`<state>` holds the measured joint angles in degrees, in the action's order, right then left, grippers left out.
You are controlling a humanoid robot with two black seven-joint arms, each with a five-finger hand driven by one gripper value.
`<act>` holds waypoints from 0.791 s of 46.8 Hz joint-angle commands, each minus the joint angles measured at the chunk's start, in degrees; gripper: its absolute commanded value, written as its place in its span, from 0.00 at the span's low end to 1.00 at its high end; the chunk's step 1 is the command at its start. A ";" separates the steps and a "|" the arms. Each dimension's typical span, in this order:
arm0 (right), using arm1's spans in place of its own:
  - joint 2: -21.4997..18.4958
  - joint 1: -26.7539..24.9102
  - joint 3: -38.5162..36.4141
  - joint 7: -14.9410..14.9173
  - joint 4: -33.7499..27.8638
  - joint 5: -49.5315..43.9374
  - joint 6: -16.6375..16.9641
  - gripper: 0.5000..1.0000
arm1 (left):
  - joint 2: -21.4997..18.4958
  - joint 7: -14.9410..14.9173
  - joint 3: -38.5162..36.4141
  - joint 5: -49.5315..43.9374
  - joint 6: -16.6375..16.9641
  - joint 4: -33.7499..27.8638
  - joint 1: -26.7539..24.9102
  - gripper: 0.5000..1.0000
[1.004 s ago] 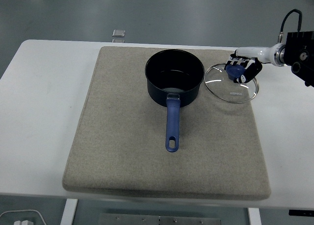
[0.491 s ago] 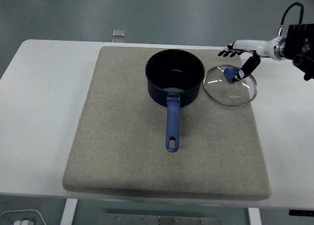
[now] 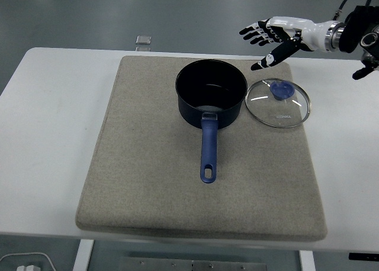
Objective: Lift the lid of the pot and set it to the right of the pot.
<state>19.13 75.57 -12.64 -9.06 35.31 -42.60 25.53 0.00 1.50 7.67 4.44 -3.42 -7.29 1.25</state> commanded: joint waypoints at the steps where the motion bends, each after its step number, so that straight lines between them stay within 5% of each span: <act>1: -0.32 -0.59 -2.56 0.00 -0.42 2.69 -1.10 0.82 | 0.00 -0.01 -0.02 0.04 0.00 0.00 -0.02 1.00; 24: -5.24 -4.20 -8.54 0.79 -6.74 30.02 -8.13 0.82 | 0.00 -0.01 -0.02 -0.04 0.00 0.00 -0.02 1.00; 37: -7.18 -7.71 -8.63 2.11 -8.06 45.75 -8.66 0.82 | 0.00 -0.01 -0.02 0.04 0.00 0.00 -0.02 1.00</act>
<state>12.51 68.87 -21.12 -7.78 27.97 0.27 16.96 0.00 1.49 7.66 4.47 -3.43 -7.30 1.25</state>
